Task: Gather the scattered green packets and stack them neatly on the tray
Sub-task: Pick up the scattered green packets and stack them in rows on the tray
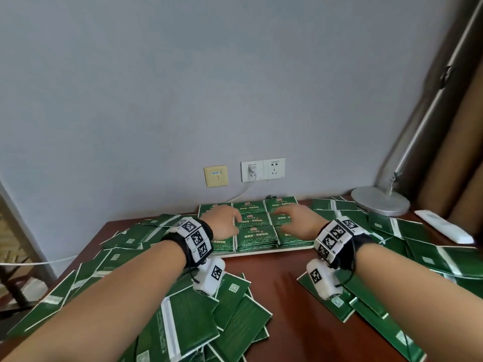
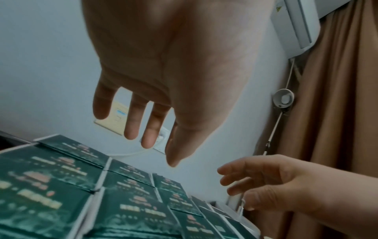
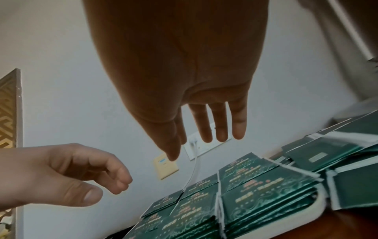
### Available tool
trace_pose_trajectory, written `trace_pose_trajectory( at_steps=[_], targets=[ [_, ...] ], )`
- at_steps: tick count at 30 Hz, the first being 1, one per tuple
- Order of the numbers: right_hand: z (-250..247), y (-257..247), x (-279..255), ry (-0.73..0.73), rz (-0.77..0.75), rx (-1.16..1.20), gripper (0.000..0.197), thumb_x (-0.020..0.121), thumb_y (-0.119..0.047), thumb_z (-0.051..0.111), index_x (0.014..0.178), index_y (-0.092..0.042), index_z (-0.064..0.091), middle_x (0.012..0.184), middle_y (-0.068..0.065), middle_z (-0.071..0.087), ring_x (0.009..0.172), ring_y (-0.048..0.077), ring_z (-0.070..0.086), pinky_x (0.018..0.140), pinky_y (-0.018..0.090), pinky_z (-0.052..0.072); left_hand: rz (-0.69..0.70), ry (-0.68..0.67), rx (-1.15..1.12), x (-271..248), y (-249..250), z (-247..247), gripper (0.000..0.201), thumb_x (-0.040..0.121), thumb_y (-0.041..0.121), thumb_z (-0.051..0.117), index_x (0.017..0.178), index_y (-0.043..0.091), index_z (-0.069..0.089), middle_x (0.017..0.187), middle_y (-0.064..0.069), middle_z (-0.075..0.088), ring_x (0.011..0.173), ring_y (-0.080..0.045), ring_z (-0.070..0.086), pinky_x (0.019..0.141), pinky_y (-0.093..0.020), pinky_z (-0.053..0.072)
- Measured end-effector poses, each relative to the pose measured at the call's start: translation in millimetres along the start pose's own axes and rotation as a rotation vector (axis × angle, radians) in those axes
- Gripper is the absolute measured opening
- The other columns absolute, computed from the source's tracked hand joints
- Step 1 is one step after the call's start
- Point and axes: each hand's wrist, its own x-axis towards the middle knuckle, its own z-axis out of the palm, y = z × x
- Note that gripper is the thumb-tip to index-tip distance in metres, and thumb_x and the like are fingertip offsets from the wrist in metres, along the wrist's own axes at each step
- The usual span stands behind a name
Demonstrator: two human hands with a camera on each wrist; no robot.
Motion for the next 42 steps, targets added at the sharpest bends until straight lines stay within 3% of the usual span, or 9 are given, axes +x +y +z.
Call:
trace_pose_trajectory(
  at_steps=[5,11,14,18,24,29,33,37,42],
  targets=[
    [-24.1,31.2,-51.3,0.019,0.098,0.003,0.057,0.088,-0.027,0.066,0.141,-0.021,0.047,0.143,0.003,0.051,0.127,0.02,0.05,0.105,0.03,0.039,0.092,-0.004,-0.01,-3.2,55.1,7.6,0.037,0.089,0.024,0.061,0.126,0.025,0.061,0.129,-0.002,0.06,0.102,-0.02,0.063,0.093,-0.037,0.052],
    [-43.6,83.5,-111.9,0.054,0.255,-0.024,0.057,0.088,-0.029,0.064,0.141,-0.023,0.045,0.14,0.004,0.053,0.125,0.02,0.051,0.104,0.031,0.041,0.193,-0.029,-0.035,5.2,121.1,26.2,0.036,0.088,0.024,0.063,0.123,0.025,0.062,0.123,0.0,0.062,0.109,-0.021,0.062,0.095,-0.037,0.05],
    [-46.0,108.9,-137.1,0.052,0.313,-0.007,0.057,0.088,-0.025,0.064,0.142,-0.02,0.045,0.141,0.002,0.052,0.127,0.018,0.05,0.103,0.027,0.038,0.252,-0.054,-0.034,10.9,153.7,41.5,0.035,0.087,0.024,0.064,0.122,0.025,0.063,0.124,0.001,0.061,0.113,-0.02,0.058,0.098,-0.037,0.048],
    [-47.4,140.5,-162.3,0.084,0.39,0.007,0.057,0.086,-0.025,0.065,0.14,-0.022,0.047,0.135,0.001,0.056,0.121,0.017,0.053,0.095,0.024,0.04,0.308,-0.099,-0.01,21.6,190.5,63.4,0.036,0.088,0.026,0.064,0.123,0.026,0.062,0.119,0.0,0.063,0.106,-0.02,0.06,0.095,-0.037,0.05],
    [-44.4,178.7,-174.8,0.086,0.453,0.011,0.055,0.086,-0.027,0.065,0.138,-0.023,0.049,0.13,0.002,0.057,0.115,0.018,0.055,0.095,0.029,0.044,0.344,-0.145,-0.014,41.9,218.1,89.1,0.037,0.092,0.021,0.061,0.129,0.024,0.059,0.13,-0.001,0.056,0.106,-0.018,0.058,0.091,-0.03,0.047],
    [-34.9,207.2,-178.3,0.074,0.498,-0.01,0.052,0.088,-0.023,0.061,0.138,-0.019,0.05,0.134,0.003,0.056,0.121,0.018,0.053,0.097,0.025,0.04,0.339,-0.167,0.002,61.3,225.8,102.8,0.039,0.091,0.017,0.06,0.13,0.022,0.059,0.129,-0.002,0.057,0.09,-0.016,0.058,0.08,-0.028,0.049],
    [-28.9,228.2,-182.5,0.04,0.553,-0.068,0.052,0.087,-0.026,0.062,0.138,-0.024,0.05,0.135,0.003,0.053,0.122,0.02,0.052,0.1,0.031,0.045,0.321,-0.159,0.026,77.4,232.1,113.1,0.04,0.089,0.019,0.061,0.129,0.027,0.057,0.133,-0.001,0.055,0.114,-0.02,0.057,0.101,-0.038,0.048],
    [-23.3,243.8,-183.8,0.002,0.595,-0.117,0.06,0.08,-0.034,0.066,0.137,-0.036,0.047,0.138,0.0,0.046,0.123,0.024,0.047,0.099,0.043,0.047,0.307,-0.146,0.042,89.2,239.9,123.0,0.043,0.089,0.018,0.063,0.13,0.029,0.056,0.136,-0.002,0.051,0.122,-0.024,0.052,0.105,-0.043,0.044],
    [-25.9,261.2,-175.7,-0.034,0.593,-0.169,0.059,0.086,-0.028,0.058,0.142,-0.035,0.041,0.147,-0.004,0.038,0.132,0.021,0.04,0.103,0.044,0.043,0.341,-0.157,0.016,103.3,249.9,129.9,0.042,0.089,0.018,0.063,0.129,0.03,0.056,0.141,-0.002,0.047,0.127,-0.025,0.046,0.107,-0.045,0.042]
  ],
)
